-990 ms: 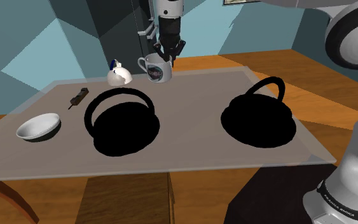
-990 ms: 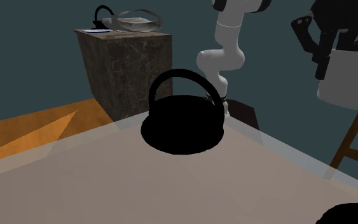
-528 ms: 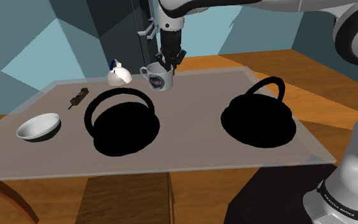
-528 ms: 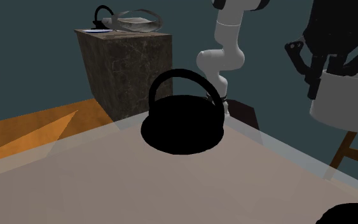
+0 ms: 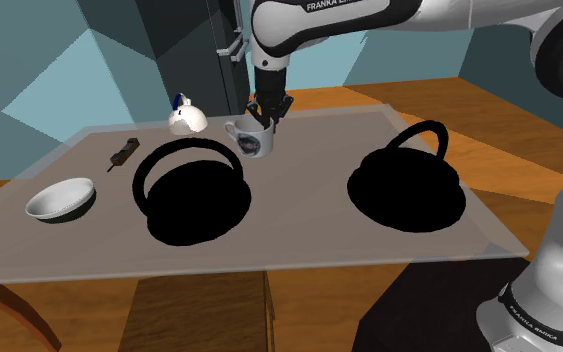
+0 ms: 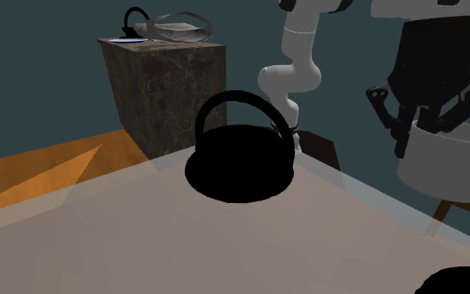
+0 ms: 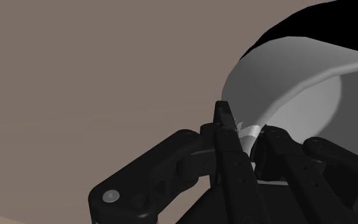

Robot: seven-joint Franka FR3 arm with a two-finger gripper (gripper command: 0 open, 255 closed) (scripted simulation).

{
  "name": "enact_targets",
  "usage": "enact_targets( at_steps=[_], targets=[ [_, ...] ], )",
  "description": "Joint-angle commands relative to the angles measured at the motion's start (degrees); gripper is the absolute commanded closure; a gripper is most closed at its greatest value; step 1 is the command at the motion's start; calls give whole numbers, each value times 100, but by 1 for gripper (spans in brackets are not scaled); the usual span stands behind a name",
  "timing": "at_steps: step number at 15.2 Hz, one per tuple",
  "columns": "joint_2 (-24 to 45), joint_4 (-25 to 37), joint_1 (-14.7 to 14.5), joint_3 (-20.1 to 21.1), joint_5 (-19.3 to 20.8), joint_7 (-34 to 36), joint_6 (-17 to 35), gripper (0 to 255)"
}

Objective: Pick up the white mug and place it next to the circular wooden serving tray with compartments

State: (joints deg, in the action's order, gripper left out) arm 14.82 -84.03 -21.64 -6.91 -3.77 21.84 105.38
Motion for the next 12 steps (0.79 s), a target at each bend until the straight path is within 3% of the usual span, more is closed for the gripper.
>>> enact_targets(
  at_steps=[1, 12],
  targets=[
    [-19, -176, 0, -1, -2, -12, 161, 255],
    [28, -958, -11, 9, -24, -49, 990, 255]
  ],
)
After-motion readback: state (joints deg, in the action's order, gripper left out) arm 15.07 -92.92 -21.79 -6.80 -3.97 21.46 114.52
